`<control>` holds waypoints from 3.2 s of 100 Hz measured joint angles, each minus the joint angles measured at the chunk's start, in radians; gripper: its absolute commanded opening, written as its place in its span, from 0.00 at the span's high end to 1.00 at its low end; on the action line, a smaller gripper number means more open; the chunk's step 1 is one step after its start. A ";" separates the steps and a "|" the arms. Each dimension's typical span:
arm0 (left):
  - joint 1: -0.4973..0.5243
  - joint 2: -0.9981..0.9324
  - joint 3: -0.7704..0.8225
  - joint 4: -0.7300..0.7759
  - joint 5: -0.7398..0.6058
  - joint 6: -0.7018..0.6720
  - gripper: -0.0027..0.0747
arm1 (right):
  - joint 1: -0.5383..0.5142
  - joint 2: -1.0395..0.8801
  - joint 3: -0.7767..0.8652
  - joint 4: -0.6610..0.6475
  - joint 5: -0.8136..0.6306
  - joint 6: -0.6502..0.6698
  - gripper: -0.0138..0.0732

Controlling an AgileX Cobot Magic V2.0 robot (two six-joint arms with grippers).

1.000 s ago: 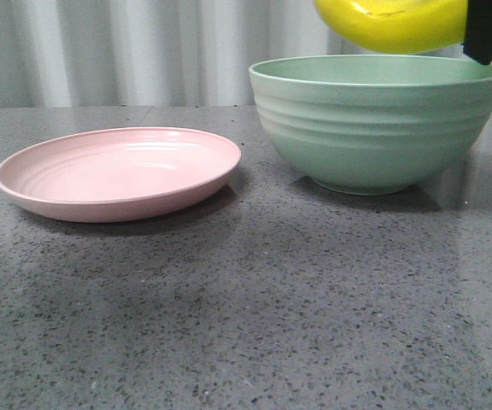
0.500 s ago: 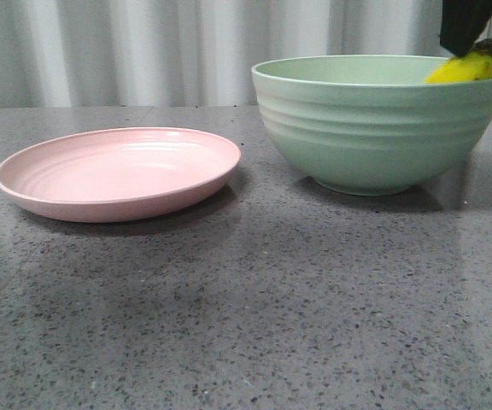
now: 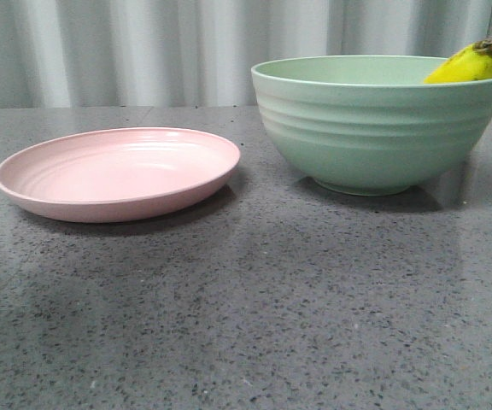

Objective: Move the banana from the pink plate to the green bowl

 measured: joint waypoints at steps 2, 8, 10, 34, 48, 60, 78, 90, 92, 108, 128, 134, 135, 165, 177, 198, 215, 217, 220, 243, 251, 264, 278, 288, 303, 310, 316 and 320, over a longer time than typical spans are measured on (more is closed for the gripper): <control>0.000 -0.017 0.010 0.000 -0.029 -0.004 0.99 | 0.000 -0.018 0.015 0.000 -0.014 0.000 0.93; 0.000 -0.066 0.042 0.000 -0.090 -0.010 0.99 | 0.000 -0.103 0.061 0.004 -0.056 0.000 0.93; 0.000 -0.086 0.056 0.000 -0.105 -0.013 0.99 | 0.000 -0.132 0.080 0.004 -0.073 0.000 0.93; 0.000 -0.328 0.285 0.000 -0.308 -0.019 0.99 | 0.000 -0.459 0.321 0.006 -0.268 0.000 0.93; 0.000 -0.475 0.462 0.000 -0.439 -0.023 0.99 | 0.000 -0.627 0.471 0.006 -0.366 0.000 0.93; 0.000 -0.606 0.609 -0.002 -0.528 -0.023 0.99 | 0.000 -0.759 0.579 0.006 -0.417 0.000 0.93; 0.000 -0.766 0.784 -0.004 -0.610 -0.023 0.99 | 0.000 -0.941 0.688 -0.004 -0.440 0.000 0.93; 0.000 -0.851 0.855 -0.015 -0.620 -0.023 0.99 | 0.000 -1.036 0.727 -0.004 -0.442 0.000 0.93; 0.000 -0.863 0.864 -0.016 -0.622 -0.023 0.99 | 0.000 -1.047 0.730 -0.004 -0.442 0.000 0.93; 0.000 -0.900 0.905 -0.021 -0.624 -0.023 0.99 | 0.000 -1.063 0.738 -0.006 -0.444 0.000 0.93; 0.000 -0.899 0.940 -0.021 -0.625 -0.023 0.99 | 0.000 -1.063 0.738 -0.006 -0.444 0.000 0.93; 0.000 -0.900 0.947 -0.021 -0.625 -0.023 0.99 | 0.000 -1.063 0.738 -0.006 -0.444 0.000 0.93; 0.000 -0.900 0.947 -0.021 -0.625 -0.023 0.99 | 0.000 -1.063 0.738 -0.006 -0.444 0.000 0.93; 0.014 -0.904 0.996 0.092 -0.673 -0.025 0.99 | 0.000 -1.063 0.738 -0.006 -0.444 0.000 0.93; 0.095 -0.921 1.078 0.201 -0.849 -0.075 0.99 | 0.000 -1.063 0.738 -0.006 -0.444 0.000 0.93; 0.311 -1.013 1.230 0.225 -1.090 -0.257 0.99 | 0.000 -1.063 0.738 -0.006 -0.444 0.000 0.93; 0.497 -1.078 1.275 0.245 -1.074 -0.297 0.99 | 0.000 -1.063 0.738 -0.006 -0.444 0.002 0.93; 0.517 -1.078 1.275 0.249 -1.075 -0.300 0.99 | 0.000 -1.063 0.738 -0.006 -0.444 0.002 0.93; 0.544 -1.078 1.276 0.260 -1.072 -0.308 0.99 | 0.000 -1.063 0.738 -0.006 -0.444 0.002 0.93; 0.685 -1.078 1.276 0.288 -0.908 -0.384 0.99 | 0.000 -1.063 0.738 -0.006 -0.444 0.002 0.93; 0.701 -1.078 1.276 0.288 -0.801 -0.386 0.99 | 0.000 -1.063 0.738 -0.006 -0.444 0.002 0.93; 0.708 -1.078 1.276 0.288 -0.729 -0.386 0.99 | 0.000 -1.063 0.738 -0.006 -0.444 0.002 0.93; 0.708 -1.078 1.276 0.288 -0.729 -0.386 0.99 | 0.000 -1.063 0.738 -0.006 -0.444 0.002 0.93; 0.708 -1.078 1.276 0.288 -0.729 -0.386 0.99 | 0.000 -1.063 0.738 -0.006 -0.444 0.002 0.93; 0.708 -1.078 1.276 0.288 -0.729 -0.386 0.99 | 0.000 -1.063 0.738 -0.006 -0.444 0.002 0.93; 0.708 -1.078 1.275 0.288 -0.729 -0.386 0.99 | 0.000 -1.063 0.738 -0.006 -0.444 0.002 0.93; 0.708 -1.078 1.276 0.288 -0.729 -0.386 0.99 | 0.000 -1.063 0.738 -0.006 -0.444 0.002 0.93; 0.708 -1.078 1.276 0.288 -0.729 -0.386 0.99 | 0.000 -1.063 0.738 -0.006 -0.444 0.002 0.93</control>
